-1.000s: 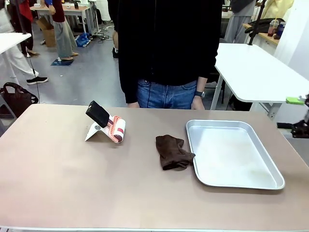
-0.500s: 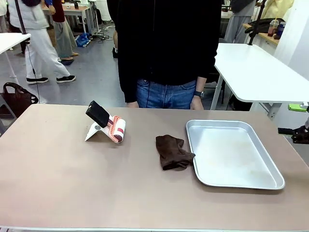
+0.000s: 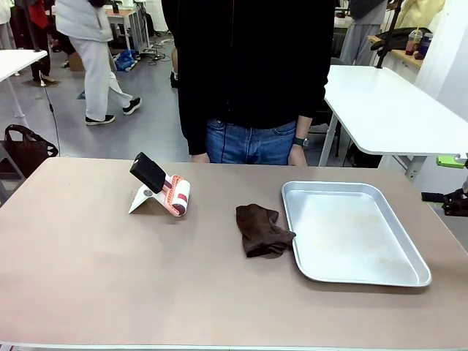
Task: Clean the surface of the table.
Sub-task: Return the Lint Roller and towel to their original positions.
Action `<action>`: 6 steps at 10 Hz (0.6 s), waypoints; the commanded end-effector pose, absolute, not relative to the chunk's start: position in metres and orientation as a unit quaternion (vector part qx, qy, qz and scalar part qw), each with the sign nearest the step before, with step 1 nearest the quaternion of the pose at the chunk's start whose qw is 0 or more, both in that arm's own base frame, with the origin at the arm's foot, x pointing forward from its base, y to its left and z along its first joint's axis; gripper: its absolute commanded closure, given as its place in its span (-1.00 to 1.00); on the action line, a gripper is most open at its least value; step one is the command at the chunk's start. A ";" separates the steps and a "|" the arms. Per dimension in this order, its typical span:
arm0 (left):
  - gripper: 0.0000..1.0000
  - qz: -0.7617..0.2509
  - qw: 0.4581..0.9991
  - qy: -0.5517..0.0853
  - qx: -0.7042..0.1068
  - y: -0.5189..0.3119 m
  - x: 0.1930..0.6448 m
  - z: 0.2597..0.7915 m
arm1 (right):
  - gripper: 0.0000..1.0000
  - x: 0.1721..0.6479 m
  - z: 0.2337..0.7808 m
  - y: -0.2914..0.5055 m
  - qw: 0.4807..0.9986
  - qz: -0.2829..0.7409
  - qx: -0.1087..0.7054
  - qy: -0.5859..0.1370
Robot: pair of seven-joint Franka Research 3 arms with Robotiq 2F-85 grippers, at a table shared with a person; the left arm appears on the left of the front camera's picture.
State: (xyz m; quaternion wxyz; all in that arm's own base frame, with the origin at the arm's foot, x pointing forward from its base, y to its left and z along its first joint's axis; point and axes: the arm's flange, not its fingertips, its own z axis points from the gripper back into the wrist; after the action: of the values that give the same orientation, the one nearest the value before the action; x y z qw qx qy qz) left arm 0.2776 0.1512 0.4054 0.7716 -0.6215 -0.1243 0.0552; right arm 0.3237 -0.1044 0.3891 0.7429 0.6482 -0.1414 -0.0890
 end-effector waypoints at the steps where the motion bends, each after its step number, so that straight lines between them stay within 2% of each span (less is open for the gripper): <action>1: -1.00 0.051 0.767 -0.128 -0.627 0.151 0.277 0.408 | -1.00 0.325 0.396 -0.104 0.740 -0.102 0.650 -0.141; 6: -1.00 0.051 0.767 -0.128 -0.627 0.151 0.277 0.408 | -1.00 0.325 0.396 -0.104 0.740 -0.102 0.650 -0.141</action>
State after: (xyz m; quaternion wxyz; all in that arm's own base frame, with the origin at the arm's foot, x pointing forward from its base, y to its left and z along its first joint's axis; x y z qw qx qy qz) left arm 0.2775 0.1513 0.4055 0.7714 -0.6216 -0.1243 0.0552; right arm 0.3236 -0.1046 0.3891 0.7432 0.6477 -0.1414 -0.0898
